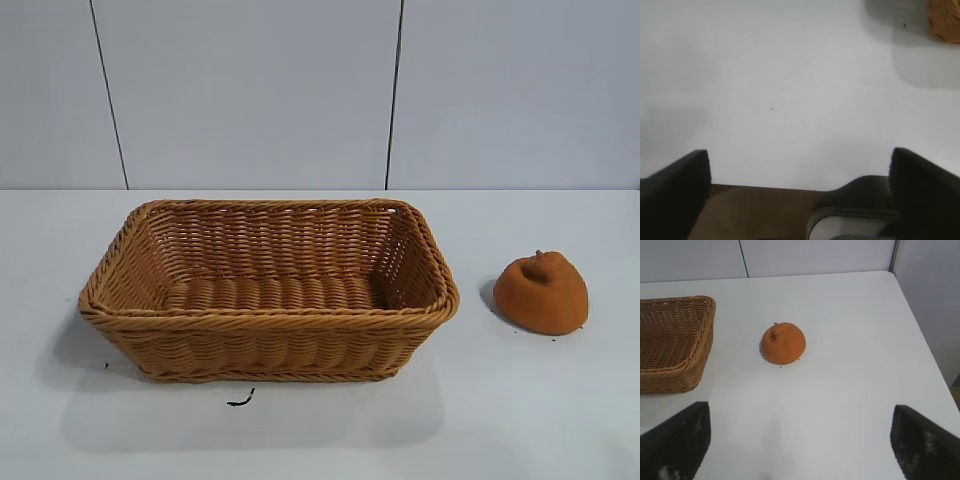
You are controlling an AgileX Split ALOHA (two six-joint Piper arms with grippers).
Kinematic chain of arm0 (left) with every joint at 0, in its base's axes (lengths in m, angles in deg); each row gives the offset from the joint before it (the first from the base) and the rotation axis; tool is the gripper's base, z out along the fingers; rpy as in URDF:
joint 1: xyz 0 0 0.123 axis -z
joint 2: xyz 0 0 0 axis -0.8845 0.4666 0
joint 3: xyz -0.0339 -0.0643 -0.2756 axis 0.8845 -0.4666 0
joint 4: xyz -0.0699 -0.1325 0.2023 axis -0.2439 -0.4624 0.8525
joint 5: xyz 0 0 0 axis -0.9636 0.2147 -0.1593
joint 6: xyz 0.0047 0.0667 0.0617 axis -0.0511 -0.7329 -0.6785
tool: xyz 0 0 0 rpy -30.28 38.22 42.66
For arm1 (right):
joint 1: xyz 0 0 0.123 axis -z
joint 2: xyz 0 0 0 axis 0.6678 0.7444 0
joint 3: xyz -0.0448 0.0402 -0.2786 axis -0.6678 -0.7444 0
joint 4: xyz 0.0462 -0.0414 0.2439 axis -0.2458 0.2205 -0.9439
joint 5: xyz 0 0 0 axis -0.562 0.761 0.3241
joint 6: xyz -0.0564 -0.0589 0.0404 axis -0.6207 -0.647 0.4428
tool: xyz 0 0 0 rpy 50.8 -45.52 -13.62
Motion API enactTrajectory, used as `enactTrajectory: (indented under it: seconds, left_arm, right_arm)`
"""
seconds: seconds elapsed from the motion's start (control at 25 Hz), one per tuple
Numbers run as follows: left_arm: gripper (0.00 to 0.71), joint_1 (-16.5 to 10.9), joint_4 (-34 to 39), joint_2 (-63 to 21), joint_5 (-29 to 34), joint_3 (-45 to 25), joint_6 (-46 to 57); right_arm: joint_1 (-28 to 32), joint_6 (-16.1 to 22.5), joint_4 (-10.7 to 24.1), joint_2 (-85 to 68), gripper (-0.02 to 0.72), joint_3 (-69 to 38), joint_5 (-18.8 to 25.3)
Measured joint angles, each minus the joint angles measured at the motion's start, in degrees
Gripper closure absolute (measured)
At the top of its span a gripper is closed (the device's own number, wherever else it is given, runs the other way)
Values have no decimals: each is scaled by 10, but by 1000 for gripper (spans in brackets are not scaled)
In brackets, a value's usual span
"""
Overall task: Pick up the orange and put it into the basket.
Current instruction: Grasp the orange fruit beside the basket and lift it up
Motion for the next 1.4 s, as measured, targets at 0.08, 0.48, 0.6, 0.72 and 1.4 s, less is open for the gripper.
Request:
enactTrajectory:
  seconds: [0.08, 0.48, 0.6, 0.72, 1.4]
  left_arm:
    - [16, 0, 0, -32, 0, 0, 0]
    - [16, 0, 0, -134, 0, -1, 0]
    - [16, 0, 0, -134, 0, -1, 0]
    - [16, 0, 0, -134, 0, -1, 0]
    - [14, 0, 0, -134, 0, -1, 0]
  right_arm:
    - [0, 0, 0, 0, 29, 0, 0]
    - [0, 0, 0, 13, 29, 19, -6]
    - [0, 0, 0, 66, 29, 47, -9]
    - [0, 0, 0, 142, 29, 83, -25]
    - [0, 0, -10, 633, 29, 287, -35]
